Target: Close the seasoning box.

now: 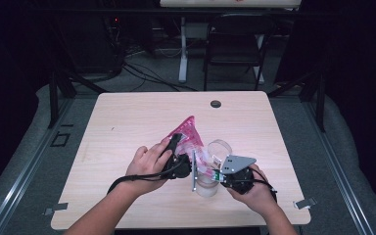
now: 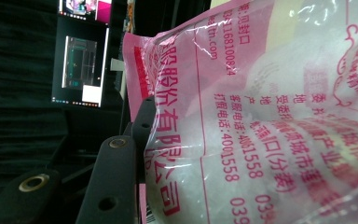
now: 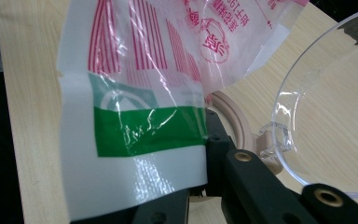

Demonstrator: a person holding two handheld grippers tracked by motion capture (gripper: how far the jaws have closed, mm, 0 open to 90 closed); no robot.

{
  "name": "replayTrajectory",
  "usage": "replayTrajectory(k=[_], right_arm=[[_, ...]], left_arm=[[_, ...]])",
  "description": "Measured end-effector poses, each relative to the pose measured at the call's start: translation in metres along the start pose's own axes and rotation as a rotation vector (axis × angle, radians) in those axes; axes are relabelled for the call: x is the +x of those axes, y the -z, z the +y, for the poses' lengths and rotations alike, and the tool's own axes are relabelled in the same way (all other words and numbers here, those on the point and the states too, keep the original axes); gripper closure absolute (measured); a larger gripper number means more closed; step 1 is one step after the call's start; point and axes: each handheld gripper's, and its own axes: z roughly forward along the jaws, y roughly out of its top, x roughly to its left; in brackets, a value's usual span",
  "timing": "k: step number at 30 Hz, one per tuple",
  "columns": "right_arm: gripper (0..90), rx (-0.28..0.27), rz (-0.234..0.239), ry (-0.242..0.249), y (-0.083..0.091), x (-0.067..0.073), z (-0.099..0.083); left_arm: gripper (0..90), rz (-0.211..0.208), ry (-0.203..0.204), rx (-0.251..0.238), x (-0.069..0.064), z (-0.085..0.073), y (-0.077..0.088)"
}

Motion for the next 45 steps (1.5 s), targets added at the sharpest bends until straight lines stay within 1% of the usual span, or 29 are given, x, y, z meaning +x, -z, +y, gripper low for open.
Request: replayTrajectory(k=[5, 7, 13, 18, 22, 25, 29, 31, 33, 34, 36, 38, 44, 45], right_arm=[[90.0, 0.001, -0.008, 0.006, 0.002, 0.000, 0.001], [90.0, 0.002, -0.008, 0.009, 0.003, 0.000, 0.002], [90.0, -0.004, -0.011, 0.009, 0.005, 0.001, 0.003], [90.0, -0.007, -0.012, 0.009, 0.005, 0.001, 0.003], [89.9, -0.014, -0.013, 0.009, 0.005, 0.001, 0.004], [89.9, -0.015, -0.021, 0.015, 0.006, 0.002, 0.005], [89.9, -0.019, -0.016, 0.018, 0.006, 0.003, 0.006], [90.0, -0.022, -0.023, 0.021, 0.006, 0.004, 0.007], [89.9, -0.028, -0.020, 0.020, 0.006, 0.004, 0.008], [90.0, -0.026, -0.023, 0.021, 0.006, 0.005, 0.009], [90.0, -0.033, -0.018, 0.018, 0.006, 0.005, 0.009], [89.9, -0.037, -0.019, 0.018, 0.006, 0.005, 0.009], [90.0, -0.035, -0.016, 0.021, 0.004, 0.006, 0.010], [90.0, -0.037, -0.015, 0.019, 0.004, 0.006, 0.010]], left_arm=[[60.8, 0.002, 0.007, -0.010, 0.000, -0.001, 0.000], [60.8, -0.008, 0.022, -0.002, 0.000, -0.002, 0.000], [60.9, -0.016, 0.034, -0.001, -0.002, -0.004, 0.000], [61.0, -0.028, 0.061, 0.001, -0.003, -0.006, -0.001], [61.0, -0.029, 0.078, 0.001, -0.003, -0.008, -0.001], [61.0, -0.034, 0.087, 0.002, -0.004, -0.010, 0.000], [61.1, -0.035, 0.097, 0.003, -0.005, -0.012, 0.001], [61.1, -0.040, 0.108, 0.007, -0.006, -0.014, 0.002], [61.1, -0.043, 0.121, 0.004, -0.006, -0.016, 0.002], [61.1, -0.040, 0.120, 0.006, -0.006, -0.016, 0.002], [61.1, -0.047, 0.138, 0.008, -0.008, -0.018, 0.002], [61.1, -0.046, 0.142, 0.009, -0.008, -0.019, 0.002], [61.2, -0.058, 0.173, 0.013, -0.012, -0.023, 0.001], [61.2, -0.062, 0.184, 0.016, -0.013, -0.024, 0.002]])
